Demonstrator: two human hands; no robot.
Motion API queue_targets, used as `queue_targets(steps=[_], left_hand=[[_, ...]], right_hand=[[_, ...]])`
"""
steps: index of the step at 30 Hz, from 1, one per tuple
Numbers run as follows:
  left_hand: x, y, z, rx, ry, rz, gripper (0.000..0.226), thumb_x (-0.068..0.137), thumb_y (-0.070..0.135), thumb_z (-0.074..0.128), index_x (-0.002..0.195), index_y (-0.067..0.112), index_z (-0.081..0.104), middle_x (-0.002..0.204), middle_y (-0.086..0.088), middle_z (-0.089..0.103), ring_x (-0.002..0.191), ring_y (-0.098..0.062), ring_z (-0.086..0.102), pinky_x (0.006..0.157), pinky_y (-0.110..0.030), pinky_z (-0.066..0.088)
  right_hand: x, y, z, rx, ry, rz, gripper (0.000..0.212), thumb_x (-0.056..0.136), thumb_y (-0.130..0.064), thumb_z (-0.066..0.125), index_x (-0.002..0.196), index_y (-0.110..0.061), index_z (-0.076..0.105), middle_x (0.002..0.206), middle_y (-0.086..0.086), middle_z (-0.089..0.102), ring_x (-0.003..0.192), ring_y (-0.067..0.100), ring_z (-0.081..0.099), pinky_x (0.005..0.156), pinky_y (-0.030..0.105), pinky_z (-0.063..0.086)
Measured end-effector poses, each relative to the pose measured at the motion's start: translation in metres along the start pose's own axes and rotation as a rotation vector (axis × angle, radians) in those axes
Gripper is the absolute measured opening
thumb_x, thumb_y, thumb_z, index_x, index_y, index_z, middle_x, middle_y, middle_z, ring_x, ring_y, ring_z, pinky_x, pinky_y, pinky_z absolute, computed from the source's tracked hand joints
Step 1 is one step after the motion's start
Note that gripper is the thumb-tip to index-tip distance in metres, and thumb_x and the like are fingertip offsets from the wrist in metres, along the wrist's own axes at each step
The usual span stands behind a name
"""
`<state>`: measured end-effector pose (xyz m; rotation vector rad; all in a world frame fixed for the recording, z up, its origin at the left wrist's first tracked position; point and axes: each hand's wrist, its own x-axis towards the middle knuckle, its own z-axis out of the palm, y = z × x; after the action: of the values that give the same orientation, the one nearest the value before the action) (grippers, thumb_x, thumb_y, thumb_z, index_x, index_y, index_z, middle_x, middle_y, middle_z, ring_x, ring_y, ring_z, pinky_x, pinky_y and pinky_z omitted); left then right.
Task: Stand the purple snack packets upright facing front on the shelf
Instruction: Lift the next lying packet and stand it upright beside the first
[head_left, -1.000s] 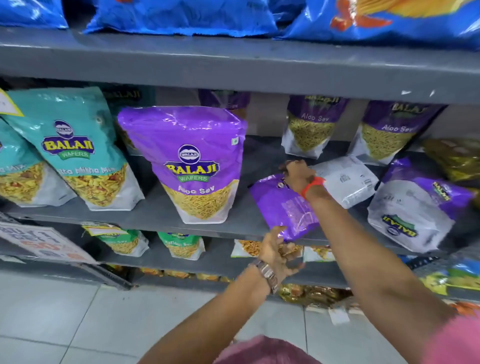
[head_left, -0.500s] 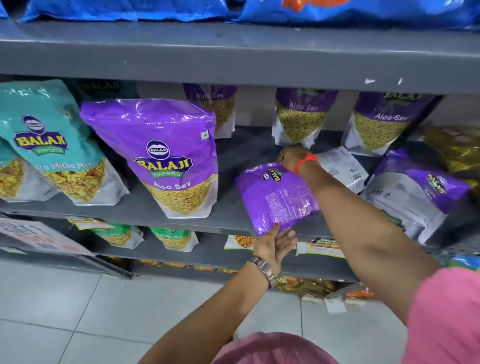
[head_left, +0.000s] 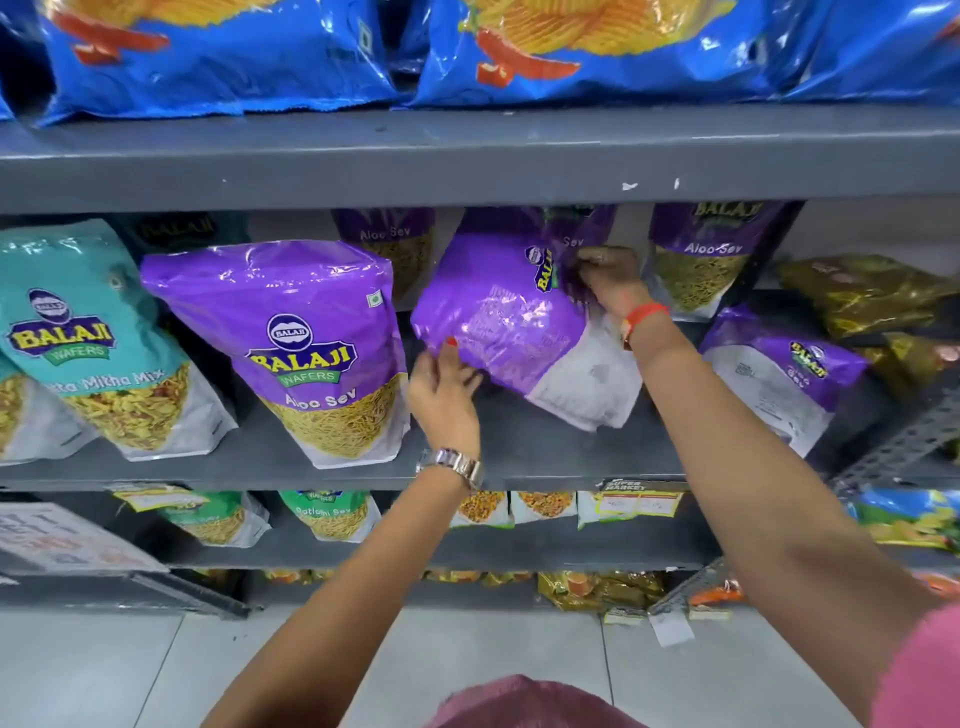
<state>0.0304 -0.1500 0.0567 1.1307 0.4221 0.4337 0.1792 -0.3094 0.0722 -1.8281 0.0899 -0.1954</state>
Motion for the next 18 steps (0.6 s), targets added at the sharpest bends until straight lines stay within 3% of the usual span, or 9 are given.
queue_targets(steps=[2,3,6,8,10,12,16,18], left_hand=[[0.012,0.008,0.002,0.104,0.011,0.163,0.025,0.090,0.017,0.047,0.065,0.020,0.049,0.055,0.012,0.054,0.053,-0.008,0.048,0.057,-0.031,0.051],[0.020,0.011,0.003,0.153,0.012,0.232,0.025,0.087,0.021,0.050,0.062,0.018,0.049,0.046,0.014,0.053,0.051,-0.010,0.045,0.059,-0.035,0.050],[0.036,0.018,0.011,0.222,-0.026,0.328,0.024,0.078,0.034,0.051,0.057,0.025,0.053,0.041,0.018,0.050,0.054,-0.016,0.038,0.058,-0.041,0.042],[0.036,0.025,0.019,0.294,-0.050,0.375,0.023,0.078,0.037,0.050,0.059,0.029,0.058,0.046,0.014,0.051,0.057,-0.018,0.040,0.059,-0.040,0.041],[0.035,0.028,0.024,0.377,-0.043,0.416,0.023,0.083,0.029,0.051,0.071,0.016,0.065,0.058,-0.001,0.061,0.060,-0.027,0.049,0.063,-0.038,0.042],[0.036,0.029,0.029,0.438,0.005,0.400,0.024,0.087,0.019,0.051,0.092,-0.001,0.064,0.086,-0.025,0.069,0.078,-0.035,0.060,0.072,-0.035,0.046],[0.029,0.022,0.029,0.348,-0.121,0.336,0.031,0.087,0.005,0.050,0.116,-0.001,0.051,0.114,-0.023,0.064,0.091,-0.016,0.057,0.077,-0.014,0.046],[0.024,0.015,0.026,0.327,-0.159,0.331,0.040,0.086,0.003,0.049,0.125,0.003,0.043,0.125,-0.022,0.057,0.103,-0.020,0.057,0.090,-0.020,0.047]], right_hand=[[-0.012,0.000,-0.013,0.180,0.021,0.042,0.026,0.081,0.017,0.045,0.083,0.001,0.065,0.042,-0.019,0.062,0.042,-0.011,0.052,0.058,0.006,0.046],[-0.020,0.000,-0.019,0.244,0.025,0.054,0.028,0.081,0.018,0.044,0.081,-0.003,0.063,0.039,-0.021,0.060,0.042,-0.010,0.053,0.055,0.004,0.045],[-0.039,0.013,-0.027,0.484,0.016,0.134,0.028,0.085,0.011,0.048,0.076,-0.014,0.057,0.043,-0.016,0.063,0.046,-0.006,0.057,0.054,0.013,0.049],[-0.050,0.027,-0.024,0.582,0.036,0.213,0.024,0.090,0.001,0.049,0.074,-0.017,0.055,0.046,-0.016,0.065,0.053,-0.002,0.059,0.062,0.018,0.048],[-0.058,0.038,-0.021,0.673,0.063,0.251,0.023,0.092,-0.005,0.048,0.076,-0.019,0.055,0.051,-0.017,0.068,0.064,0.002,0.059,0.070,0.019,0.047],[-0.063,0.040,-0.020,0.710,0.082,0.252,0.024,0.093,-0.007,0.046,0.076,-0.021,0.055,0.052,-0.018,0.068,0.066,0.004,0.058,0.071,0.019,0.047],[-0.066,0.035,-0.026,0.663,0.089,0.243,0.023,0.093,-0.006,0.040,0.085,-0.019,0.057,0.063,-0.011,0.068,0.067,0.009,0.056,0.071,0.021,0.046],[-0.073,0.032,-0.030,0.614,0.072,0.244,0.019,0.094,-0.011,0.038,0.096,-0.017,0.056,0.075,-0.005,0.065,0.068,0.008,0.058,0.071,0.020,0.048]])
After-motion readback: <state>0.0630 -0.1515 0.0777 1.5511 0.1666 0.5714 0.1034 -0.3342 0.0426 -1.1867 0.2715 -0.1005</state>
